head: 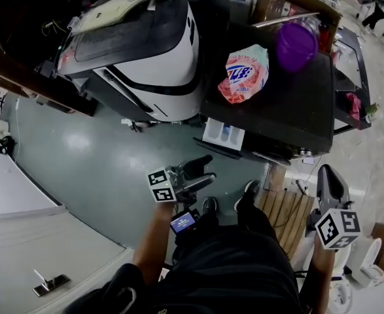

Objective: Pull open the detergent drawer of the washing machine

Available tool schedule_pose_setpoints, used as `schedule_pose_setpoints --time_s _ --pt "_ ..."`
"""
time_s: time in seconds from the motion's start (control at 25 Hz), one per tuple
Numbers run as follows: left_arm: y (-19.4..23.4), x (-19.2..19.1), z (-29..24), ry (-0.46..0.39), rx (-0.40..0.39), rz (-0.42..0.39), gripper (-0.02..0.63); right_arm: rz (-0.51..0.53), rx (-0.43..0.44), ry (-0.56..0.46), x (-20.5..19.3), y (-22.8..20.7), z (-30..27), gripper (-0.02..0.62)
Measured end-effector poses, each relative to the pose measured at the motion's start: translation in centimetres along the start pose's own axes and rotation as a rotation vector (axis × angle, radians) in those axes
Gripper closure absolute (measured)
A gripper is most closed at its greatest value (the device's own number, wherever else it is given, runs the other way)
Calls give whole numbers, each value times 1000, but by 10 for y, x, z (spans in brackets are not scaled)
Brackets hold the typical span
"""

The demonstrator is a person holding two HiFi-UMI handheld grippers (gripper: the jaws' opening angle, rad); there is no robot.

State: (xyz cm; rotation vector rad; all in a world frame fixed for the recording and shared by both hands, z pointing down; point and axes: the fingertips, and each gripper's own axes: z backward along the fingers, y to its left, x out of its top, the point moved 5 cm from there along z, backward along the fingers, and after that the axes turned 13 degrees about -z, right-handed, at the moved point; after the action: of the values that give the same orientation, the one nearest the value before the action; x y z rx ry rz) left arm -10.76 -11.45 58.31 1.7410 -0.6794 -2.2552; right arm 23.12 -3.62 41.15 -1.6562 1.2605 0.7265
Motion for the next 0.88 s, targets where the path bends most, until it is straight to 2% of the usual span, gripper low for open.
schedule_pose_setpoints --time_s 0.2,0.32,0.44,0.64,0.76,0.88 --pt "-41 45 -3 150 -59 -307 276 -3 9 -49 2 15 14 588" --pt "-62 73 0 187 -63 -464 276 -4 16 -81 3 25 22 588" --pt "-79 102 4 191 -31 -596 276 1 32 -111 3 37 31 588" --pt "-97 151 11 171 71 -754 276 16 57 -155 0 51 45 588" --pt "-103 174 16 163 178 -826 276 28 68 -187 1 56 55 588" --pt "-109 190 20 195 304 -872 278 43 76 -217 2 60 64 588"
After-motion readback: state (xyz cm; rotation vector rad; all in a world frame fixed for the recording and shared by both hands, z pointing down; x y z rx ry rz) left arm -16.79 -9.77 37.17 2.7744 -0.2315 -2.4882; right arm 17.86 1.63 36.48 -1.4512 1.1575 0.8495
